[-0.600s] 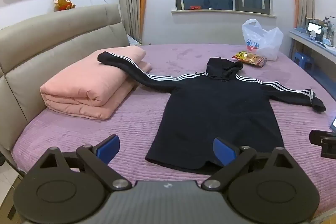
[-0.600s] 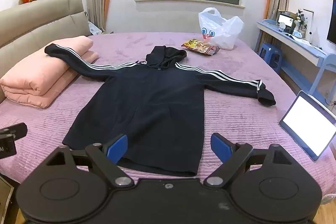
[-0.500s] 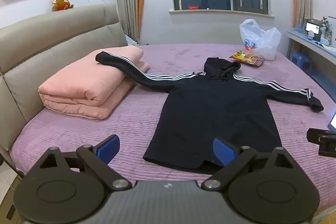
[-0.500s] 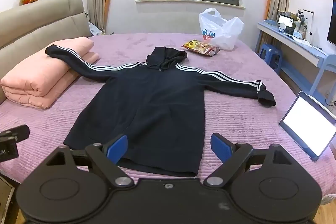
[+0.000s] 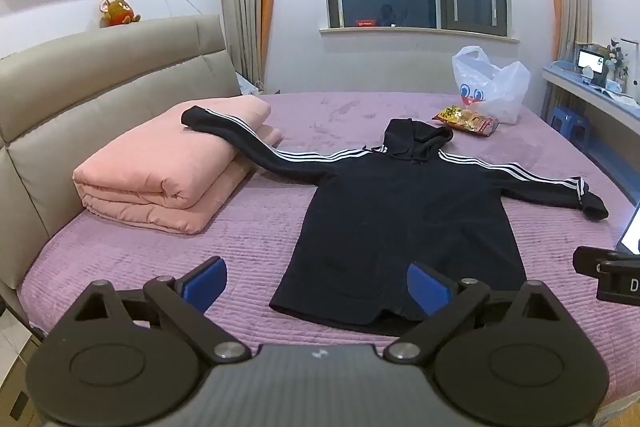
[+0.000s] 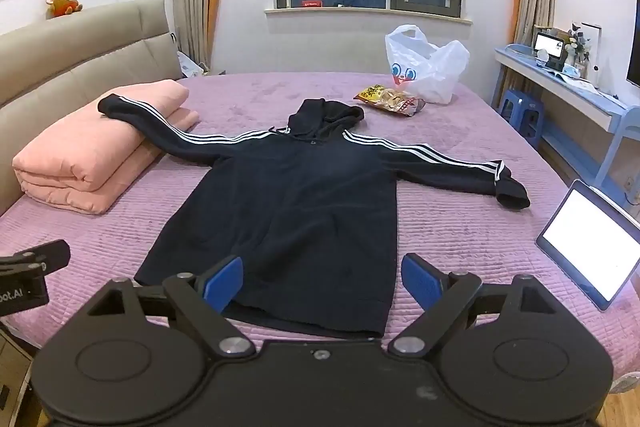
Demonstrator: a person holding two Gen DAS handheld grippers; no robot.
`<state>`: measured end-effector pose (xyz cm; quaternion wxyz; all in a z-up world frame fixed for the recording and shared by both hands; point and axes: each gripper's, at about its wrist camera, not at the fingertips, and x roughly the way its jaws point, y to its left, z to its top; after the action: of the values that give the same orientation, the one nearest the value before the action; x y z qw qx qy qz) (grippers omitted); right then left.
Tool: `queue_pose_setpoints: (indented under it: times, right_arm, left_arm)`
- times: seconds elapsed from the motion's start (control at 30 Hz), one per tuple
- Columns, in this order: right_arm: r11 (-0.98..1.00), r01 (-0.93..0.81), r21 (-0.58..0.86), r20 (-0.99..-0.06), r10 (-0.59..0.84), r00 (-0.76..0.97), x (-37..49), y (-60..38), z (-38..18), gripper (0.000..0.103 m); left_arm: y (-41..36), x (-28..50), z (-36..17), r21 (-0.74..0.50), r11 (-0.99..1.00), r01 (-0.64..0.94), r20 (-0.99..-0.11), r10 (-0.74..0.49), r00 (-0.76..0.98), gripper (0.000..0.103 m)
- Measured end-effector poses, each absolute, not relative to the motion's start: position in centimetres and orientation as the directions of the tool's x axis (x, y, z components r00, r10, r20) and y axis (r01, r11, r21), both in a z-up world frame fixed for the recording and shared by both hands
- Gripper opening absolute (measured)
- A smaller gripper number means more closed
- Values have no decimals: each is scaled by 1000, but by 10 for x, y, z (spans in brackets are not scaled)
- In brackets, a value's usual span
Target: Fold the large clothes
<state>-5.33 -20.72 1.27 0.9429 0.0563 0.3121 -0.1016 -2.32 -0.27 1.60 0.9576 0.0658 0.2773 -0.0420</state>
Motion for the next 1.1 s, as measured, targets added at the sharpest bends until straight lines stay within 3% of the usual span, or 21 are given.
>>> queue_pose_setpoints:
  times: [1.1]
  right_arm:
    - [980,196,42,-598,-132,791,-68,-196,13,102]
  left_arm:
    - [12,-25,8,74,991,112,-559,-52,828,100]
